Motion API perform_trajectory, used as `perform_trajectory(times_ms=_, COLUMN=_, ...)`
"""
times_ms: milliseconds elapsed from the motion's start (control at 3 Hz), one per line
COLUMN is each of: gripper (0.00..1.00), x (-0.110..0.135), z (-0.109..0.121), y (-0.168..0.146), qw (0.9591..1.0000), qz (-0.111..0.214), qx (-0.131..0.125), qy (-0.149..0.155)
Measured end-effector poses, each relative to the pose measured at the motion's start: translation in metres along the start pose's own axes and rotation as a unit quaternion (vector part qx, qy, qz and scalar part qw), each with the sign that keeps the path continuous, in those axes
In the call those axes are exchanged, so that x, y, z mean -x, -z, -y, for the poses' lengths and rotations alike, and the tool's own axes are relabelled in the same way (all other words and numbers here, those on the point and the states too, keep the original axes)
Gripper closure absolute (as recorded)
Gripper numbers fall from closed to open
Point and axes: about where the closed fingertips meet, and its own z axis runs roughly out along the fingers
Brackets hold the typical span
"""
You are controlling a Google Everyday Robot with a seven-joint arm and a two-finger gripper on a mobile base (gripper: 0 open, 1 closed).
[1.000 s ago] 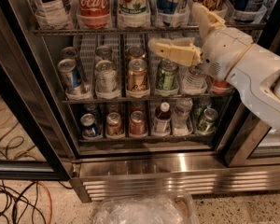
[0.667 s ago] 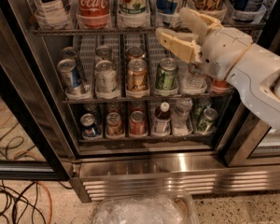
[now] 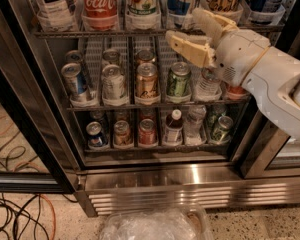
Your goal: Pick redbull can from top shelf of fridge
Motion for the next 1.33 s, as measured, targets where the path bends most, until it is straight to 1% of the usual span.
perform_trajectory(times_ms=333, gripper=0.39, x=0.0, z=0.001, y=-0.002, qw=1.0, qz=0.001, qx=-0.005, qy=0.0)
perform_trajectory(times_ms=667, gripper=0.36, x=0.0, z=0.006, y=-0.002, qw=0.9998, qz=0.002, qx=-0.017, qy=0.0)
perform_trajectory(times_ms=1000, gripper=0.33, x=0.0, z=0.015, y=0.001, qw=0.9992, qz=0.005, qx=-0.038, qy=0.0)
perform_trajectory(times_ms=1333, gripper=0.35, x=0.006, z=0.037, y=-0.008, qw=0.9983, qz=0.013, qx=-0.056, qy=0.008)
